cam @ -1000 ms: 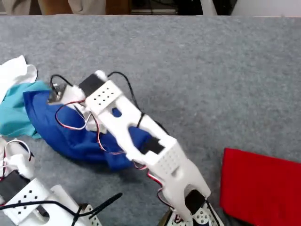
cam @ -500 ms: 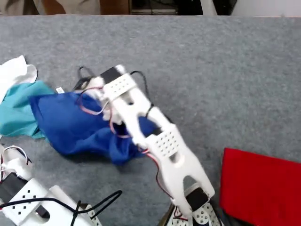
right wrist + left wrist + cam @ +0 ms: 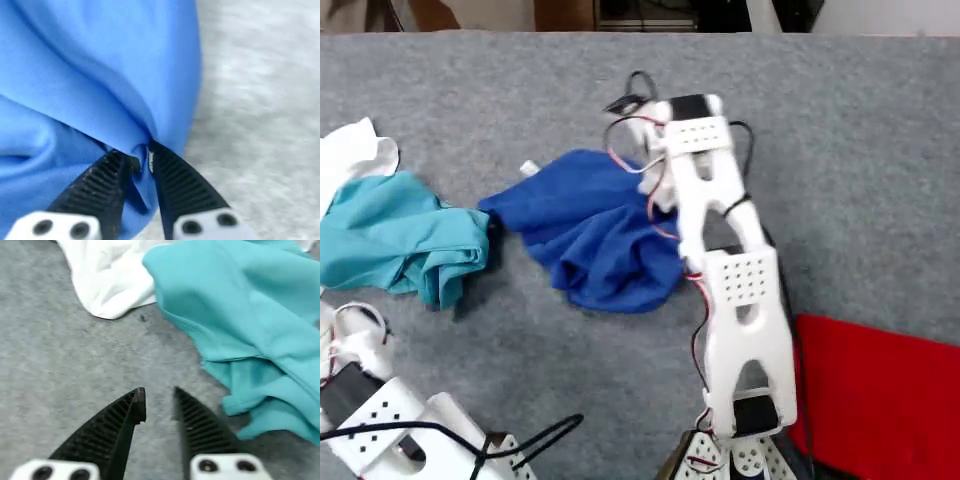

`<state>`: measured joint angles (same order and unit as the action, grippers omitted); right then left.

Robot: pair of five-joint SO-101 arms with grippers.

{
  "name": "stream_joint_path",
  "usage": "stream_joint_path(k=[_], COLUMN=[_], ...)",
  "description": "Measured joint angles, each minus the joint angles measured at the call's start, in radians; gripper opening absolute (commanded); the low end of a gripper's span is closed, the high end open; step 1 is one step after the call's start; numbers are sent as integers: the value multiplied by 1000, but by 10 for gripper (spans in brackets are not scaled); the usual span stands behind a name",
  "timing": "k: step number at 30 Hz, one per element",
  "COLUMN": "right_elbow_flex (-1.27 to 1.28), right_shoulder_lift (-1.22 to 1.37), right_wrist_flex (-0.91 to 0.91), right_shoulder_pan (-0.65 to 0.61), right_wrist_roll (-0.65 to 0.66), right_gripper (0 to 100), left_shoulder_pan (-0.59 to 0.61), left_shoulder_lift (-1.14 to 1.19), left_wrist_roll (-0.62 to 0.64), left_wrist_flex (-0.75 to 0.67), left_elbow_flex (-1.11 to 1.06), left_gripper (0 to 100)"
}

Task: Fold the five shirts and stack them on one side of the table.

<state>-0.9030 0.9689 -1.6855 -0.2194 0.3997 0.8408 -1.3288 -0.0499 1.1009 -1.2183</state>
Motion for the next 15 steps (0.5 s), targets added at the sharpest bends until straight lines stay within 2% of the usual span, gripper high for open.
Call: stream_joint_path(k=[5,9,11,15], right_elbow_flex=[3,-46,-61,-100], right_shoulder_lift=[43,71,83,98], right_wrist_flex=[95,97,97,97], right_shoulder_pan=[21,23,32,37], right_wrist_roll=[0,-28,-40,-44], right_gripper=[9,9,9,9], left_shoulder_pan=[-278,-535,-586,-592], left_shoulder_lift=[0,52,121,325], left_wrist_roll=[173,232,238,244], left_wrist_flex=[0,-8,-46,-164], left_elbow_flex=[40,80,80,95], left_gripper=[202,203,203,203])
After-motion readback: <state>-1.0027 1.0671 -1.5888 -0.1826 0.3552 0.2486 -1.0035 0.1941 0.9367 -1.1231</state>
